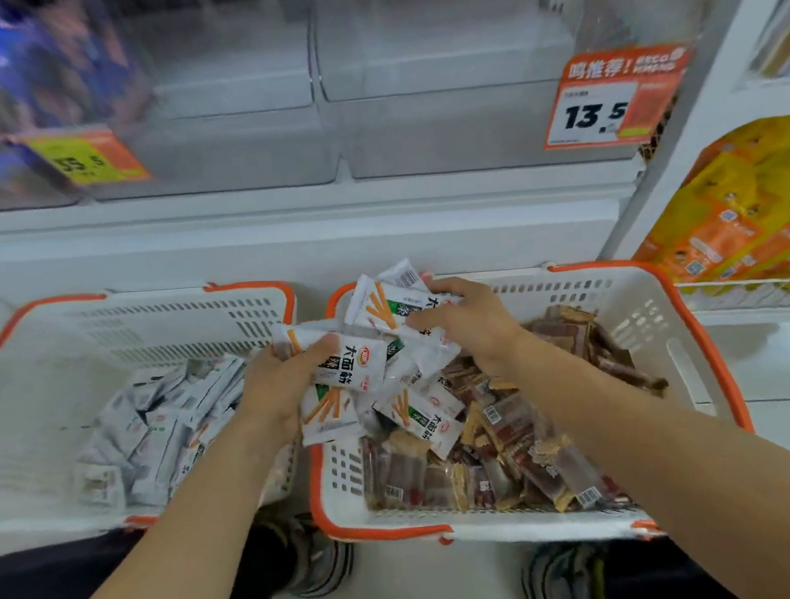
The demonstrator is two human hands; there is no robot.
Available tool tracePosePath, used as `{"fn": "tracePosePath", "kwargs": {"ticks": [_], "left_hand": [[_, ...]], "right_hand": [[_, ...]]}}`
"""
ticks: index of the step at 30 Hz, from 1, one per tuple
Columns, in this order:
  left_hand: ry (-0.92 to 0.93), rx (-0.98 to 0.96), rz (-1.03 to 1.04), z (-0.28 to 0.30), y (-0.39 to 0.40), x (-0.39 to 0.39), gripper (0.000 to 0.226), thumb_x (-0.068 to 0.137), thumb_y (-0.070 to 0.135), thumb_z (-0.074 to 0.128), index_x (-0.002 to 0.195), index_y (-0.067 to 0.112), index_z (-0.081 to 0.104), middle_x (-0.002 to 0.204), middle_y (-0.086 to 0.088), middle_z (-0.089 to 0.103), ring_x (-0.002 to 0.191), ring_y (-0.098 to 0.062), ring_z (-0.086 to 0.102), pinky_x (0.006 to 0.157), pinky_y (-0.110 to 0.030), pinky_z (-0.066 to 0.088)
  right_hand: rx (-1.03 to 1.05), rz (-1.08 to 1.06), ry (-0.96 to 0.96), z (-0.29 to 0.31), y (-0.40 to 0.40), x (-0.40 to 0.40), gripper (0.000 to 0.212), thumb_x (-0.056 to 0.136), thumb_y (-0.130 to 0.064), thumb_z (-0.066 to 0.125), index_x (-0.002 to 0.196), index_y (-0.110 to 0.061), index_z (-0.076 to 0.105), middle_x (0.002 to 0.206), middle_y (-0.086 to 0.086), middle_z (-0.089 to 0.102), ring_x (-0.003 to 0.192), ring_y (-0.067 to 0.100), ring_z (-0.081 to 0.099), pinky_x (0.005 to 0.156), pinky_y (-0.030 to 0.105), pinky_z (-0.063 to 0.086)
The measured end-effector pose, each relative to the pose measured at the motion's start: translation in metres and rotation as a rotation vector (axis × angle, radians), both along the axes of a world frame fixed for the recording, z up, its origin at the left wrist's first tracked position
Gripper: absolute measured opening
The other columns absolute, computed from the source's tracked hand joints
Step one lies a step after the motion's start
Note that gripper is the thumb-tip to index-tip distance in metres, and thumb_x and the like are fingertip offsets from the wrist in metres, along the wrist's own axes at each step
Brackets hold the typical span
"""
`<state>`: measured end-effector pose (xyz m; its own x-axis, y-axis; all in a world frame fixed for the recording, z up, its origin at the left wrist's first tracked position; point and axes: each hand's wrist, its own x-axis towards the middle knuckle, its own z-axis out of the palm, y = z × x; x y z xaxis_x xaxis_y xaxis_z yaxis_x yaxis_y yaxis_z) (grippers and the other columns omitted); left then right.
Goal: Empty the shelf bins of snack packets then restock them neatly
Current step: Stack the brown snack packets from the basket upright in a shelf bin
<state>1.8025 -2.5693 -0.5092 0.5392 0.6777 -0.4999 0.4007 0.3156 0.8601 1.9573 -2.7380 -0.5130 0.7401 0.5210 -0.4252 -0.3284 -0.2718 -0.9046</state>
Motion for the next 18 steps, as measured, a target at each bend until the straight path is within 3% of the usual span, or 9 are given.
{"fn": "tracePosePath", "kwargs": {"ticks": [3,6,7,9,12,13,15,17,18], "left_hand": [[0.078,0.070,0.081,0.022,0.042,-0.016,0.025,0.083,0.008,0.077,0.102,0.001,0.064,0.092,-0.016,0.073,0.081,-0.031,0.072,0.076,-0.042,0.060],[0.161,0.231,0.084,0.044,0.085,-0.031,0.015,0.086,0.008,0.072,0.087,0.005,0.058,0.072,-0.013,0.059,0.061,-0.026,0.058,0.054,-0.028,0.044],[0.185,0.270,0.093,0.050,0.098,-0.036,0.015,0.087,0.009,0.071,0.084,0.007,0.057,0.070,-0.012,0.057,0.060,-0.025,0.054,0.053,-0.027,0.039],[0.222,0.326,0.097,0.054,0.119,-0.047,0.011,0.087,0.011,0.070,0.085,0.006,0.061,0.074,-0.013,0.060,0.070,-0.025,0.053,0.061,-0.030,0.042],[0.259,0.354,0.079,0.045,0.139,-0.063,0.015,0.085,0.009,0.072,0.100,0.006,0.072,0.090,-0.017,0.068,0.084,-0.028,0.061,0.075,-0.037,0.048],[0.282,0.364,0.071,0.040,0.140,-0.067,0.019,0.086,0.010,0.074,0.105,0.009,0.072,0.098,-0.016,0.069,0.089,-0.029,0.063,0.078,-0.036,0.049],[0.312,0.389,0.066,0.029,0.140,-0.075,0.021,0.088,0.010,0.073,0.108,0.011,0.071,0.104,-0.014,0.068,0.087,-0.027,0.062,0.079,-0.035,0.048],[0.307,0.406,0.076,0.018,0.134,-0.076,0.017,0.089,0.010,0.071,0.106,0.007,0.071,0.095,-0.012,0.071,0.079,-0.025,0.062,0.072,-0.032,0.050],[0.293,0.422,0.055,0.015,0.126,-0.074,0.014,0.090,0.010,0.070,0.104,0.006,0.071,0.089,-0.011,0.072,0.075,-0.023,0.065,0.068,-0.030,0.051]], "right_hand": [[0.053,0.012,0.072,0.001,0.035,-0.026,0.041,0.075,-0.023,0.086,0.113,-0.020,0.071,0.103,0.005,0.076,0.094,0.031,0.073,0.084,0.045,0.061],[0.101,0.003,0.098,0.006,0.081,-0.054,0.033,0.084,-0.027,0.080,0.113,-0.014,0.069,0.103,0.008,0.075,0.085,0.028,0.071,0.074,0.038,0.057],[0.117,0.022,0.103,0.006,0.098,-0.064,0.035,0.085,-0.031,0.079,0.114,-0.014,0.069,0.104,0.008,0.075,0.084,0.028,0.071,0.075,0.038,0.058],[0.122,0.145,0.132,0.006,0.129,-0.081,0.045,0.087,-0.042,0.072,0.124,-0.017,0.064,0.111,0.007,0.072,0.089,0.026,0.070,0.079,0.041,0.060],[0.079,0.470,0.173,0.010,0.151,-0.097,0.050,0.100,-0.040,0.058,0.145,-0.020,0.046,0.131,0.003,0.059,0.104,0.019,0.062,0.087,0.038,0.057],[0.032,0.544,0.096,0.011,0.150,-0.097,0.053,0.100,-0.038,0.058,0.148,-0.021,0.042,0.138,0.001,0.054,0.114,0.020,0.059,0.095,0.037,0.054],[-0.096,0.624,-0.249,0.009,0.141,-0.089,0.050,0.100,-0.036,0.058,0.145,-0.018,0.048,0.138,0.004,0.056,0.122,0.021,0.057,0.100,0.033,0.048],[-0.192,0.618,-0.561,-0.002,0.123,-0.072,0.040,0.099,-0.034,0.057,0.134,-0.015,0.059,0.126,0.007,0.062,0.112,0.022,0.061,0.098,0.034,0.049],[-0.241,0.610,-0.621,-0.010,0.110,-0.060,0.036,0.098,-0.031,0.058,0.130,-0.015,0.061,0.123,0.006,0.062,0.107,0.019,0.062,0.098,0.035,0.050]]}}
